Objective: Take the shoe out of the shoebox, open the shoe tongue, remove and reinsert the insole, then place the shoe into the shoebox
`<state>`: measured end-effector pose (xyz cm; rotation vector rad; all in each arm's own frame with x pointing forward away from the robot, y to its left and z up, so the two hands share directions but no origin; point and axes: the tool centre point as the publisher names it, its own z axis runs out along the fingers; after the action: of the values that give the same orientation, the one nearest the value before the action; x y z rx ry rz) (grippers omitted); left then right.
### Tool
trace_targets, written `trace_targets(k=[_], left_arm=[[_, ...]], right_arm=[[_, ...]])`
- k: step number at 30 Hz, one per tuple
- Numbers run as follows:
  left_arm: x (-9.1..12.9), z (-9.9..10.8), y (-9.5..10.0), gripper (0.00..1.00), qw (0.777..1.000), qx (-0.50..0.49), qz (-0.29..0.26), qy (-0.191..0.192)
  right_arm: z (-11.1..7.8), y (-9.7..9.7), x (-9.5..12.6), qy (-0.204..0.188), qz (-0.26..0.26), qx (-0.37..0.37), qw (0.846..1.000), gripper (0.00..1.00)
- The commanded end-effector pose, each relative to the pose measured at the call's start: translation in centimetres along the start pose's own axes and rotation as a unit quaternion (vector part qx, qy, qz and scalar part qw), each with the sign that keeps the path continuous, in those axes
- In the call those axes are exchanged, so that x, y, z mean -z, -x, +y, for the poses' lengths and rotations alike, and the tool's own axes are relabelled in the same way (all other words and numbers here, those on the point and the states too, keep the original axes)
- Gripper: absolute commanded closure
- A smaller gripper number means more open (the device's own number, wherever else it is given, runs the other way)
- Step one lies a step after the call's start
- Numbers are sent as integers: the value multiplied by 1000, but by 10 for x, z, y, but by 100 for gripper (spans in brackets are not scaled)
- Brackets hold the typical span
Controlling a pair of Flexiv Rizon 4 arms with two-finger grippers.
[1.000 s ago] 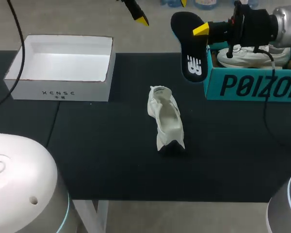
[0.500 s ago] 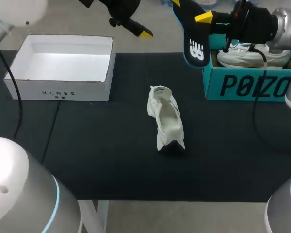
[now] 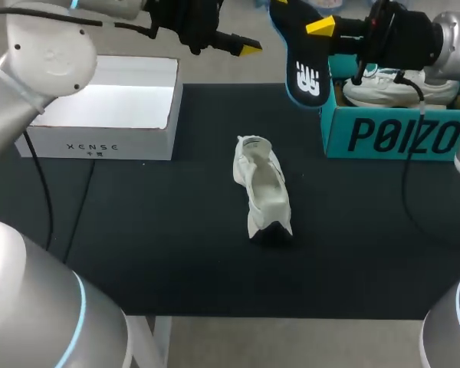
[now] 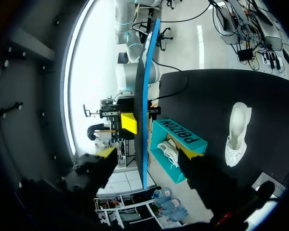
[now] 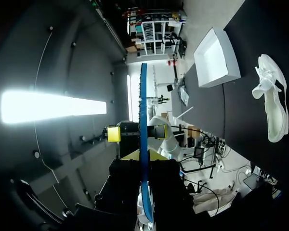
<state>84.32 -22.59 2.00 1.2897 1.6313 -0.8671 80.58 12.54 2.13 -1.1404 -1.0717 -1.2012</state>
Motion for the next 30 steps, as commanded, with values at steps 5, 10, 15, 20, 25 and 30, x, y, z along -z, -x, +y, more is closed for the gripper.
trace_targets(k=[5, 10, 15, 20, 25, 30], left_arm=[[-18, -3, -3, 68, 999, 0, -34, -11], [-20, -1, -6, 100, 999, 4, -36, -11], [-22, 0, -6, 100, 999, 4, -36, -10], [-25, 1, -7, 100, 999, 11, -41, -10], [-23, -2, -10, 100, 999, 10, -41, -10], [-15, -5, -18, 100, 999, 24, -37, -17]], right_arm=[[0, 2, -7, 8, 4, 0, 1000, 100], [-1, -1, -9, 5, 5, 3, 1000, 100], [-2, 1, -10, 5, 7, 0, 1000, 100], [-3, 2, -12, 4, 13, -1, 1000, 100], [1, 7, 4, 14, -9, 4, 1000, 0], [17, 20, 42, 38, -88, 21, 995, 0]])
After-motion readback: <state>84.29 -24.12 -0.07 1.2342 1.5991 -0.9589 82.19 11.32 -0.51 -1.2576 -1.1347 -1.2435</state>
